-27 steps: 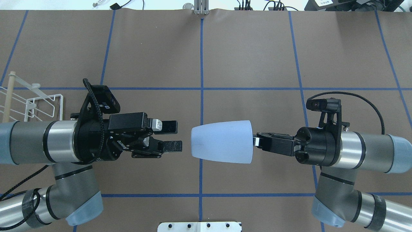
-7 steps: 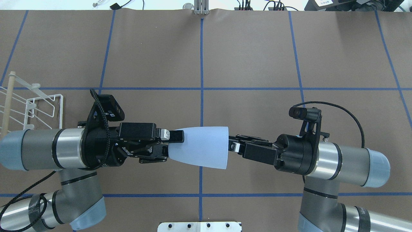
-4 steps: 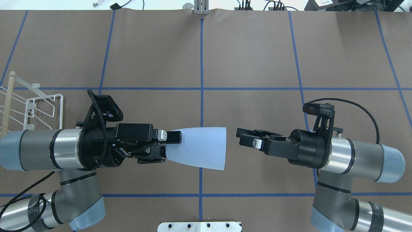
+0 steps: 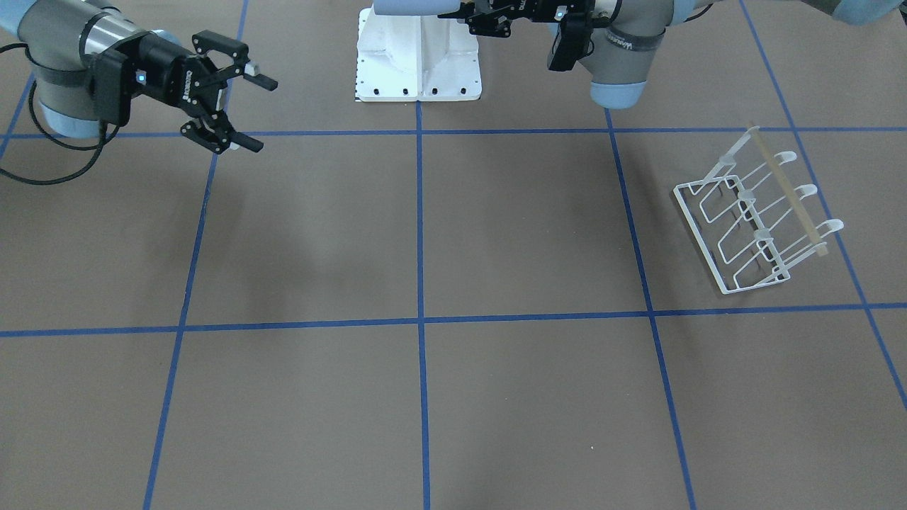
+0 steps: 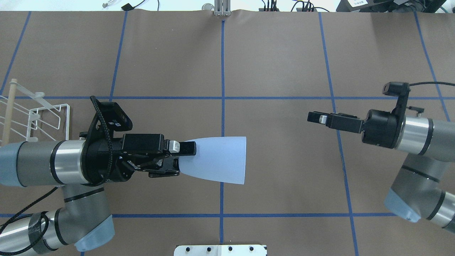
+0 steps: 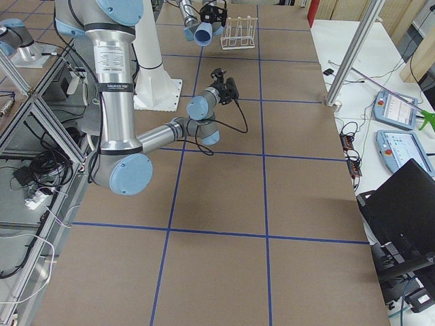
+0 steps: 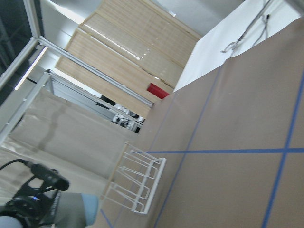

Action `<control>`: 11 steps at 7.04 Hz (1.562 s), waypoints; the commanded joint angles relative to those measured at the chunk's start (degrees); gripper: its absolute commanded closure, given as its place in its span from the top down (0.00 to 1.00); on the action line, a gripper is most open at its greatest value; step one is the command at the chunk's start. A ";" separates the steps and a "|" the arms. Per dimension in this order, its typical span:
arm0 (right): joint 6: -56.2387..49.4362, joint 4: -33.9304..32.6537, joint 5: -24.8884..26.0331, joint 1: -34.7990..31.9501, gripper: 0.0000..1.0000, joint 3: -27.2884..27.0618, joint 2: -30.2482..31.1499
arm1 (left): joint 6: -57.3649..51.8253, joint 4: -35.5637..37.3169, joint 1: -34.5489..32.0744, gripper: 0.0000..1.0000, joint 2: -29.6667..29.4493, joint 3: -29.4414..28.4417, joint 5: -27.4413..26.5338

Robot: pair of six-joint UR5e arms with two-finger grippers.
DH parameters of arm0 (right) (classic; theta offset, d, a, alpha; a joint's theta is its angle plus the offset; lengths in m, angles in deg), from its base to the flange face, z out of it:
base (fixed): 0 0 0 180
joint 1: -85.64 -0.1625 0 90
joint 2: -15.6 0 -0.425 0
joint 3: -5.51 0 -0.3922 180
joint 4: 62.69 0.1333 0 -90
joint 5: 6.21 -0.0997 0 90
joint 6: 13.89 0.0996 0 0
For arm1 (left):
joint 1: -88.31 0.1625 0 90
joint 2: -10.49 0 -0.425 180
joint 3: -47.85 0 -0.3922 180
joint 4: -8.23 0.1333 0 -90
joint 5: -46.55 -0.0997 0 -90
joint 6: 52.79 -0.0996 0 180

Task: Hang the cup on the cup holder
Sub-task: 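Open the right gripper and withdraw it from the cup, then carry the cup with the left gripper over the white wire rack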

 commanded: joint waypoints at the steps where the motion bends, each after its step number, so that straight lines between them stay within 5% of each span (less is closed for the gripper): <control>1: -1.99 -13.44 -18.63 -16.76 1.00 4.11 0.39 | -0.21 1.56 -2.75 0.03 0.13 -0.23 0.03; 3: -11.78 -20.48 -28.61 -28.40 1.00 9.91 1.00 | -4.22 7.42 -5.49 0.03 0.92 0.29 0.64; 4: -18.72 -26.27 -29.00 -31.58 1.00 10.02 3.00 | -8.08 13.02 -6.01 0.03 1.01 1.69 0.91; 7: -41.49 -43.06 -27.52 -37.66 1.00 10.02 6.79 | -18.36 47.86 -14.87 0.00 1.01 16.42 13.54; 11: -54.56 -55.12 -22.50 -38.82 1.00 10.02 9.00 | -47.16 95.77 -21.37 0.00 1.01 32.00 14.27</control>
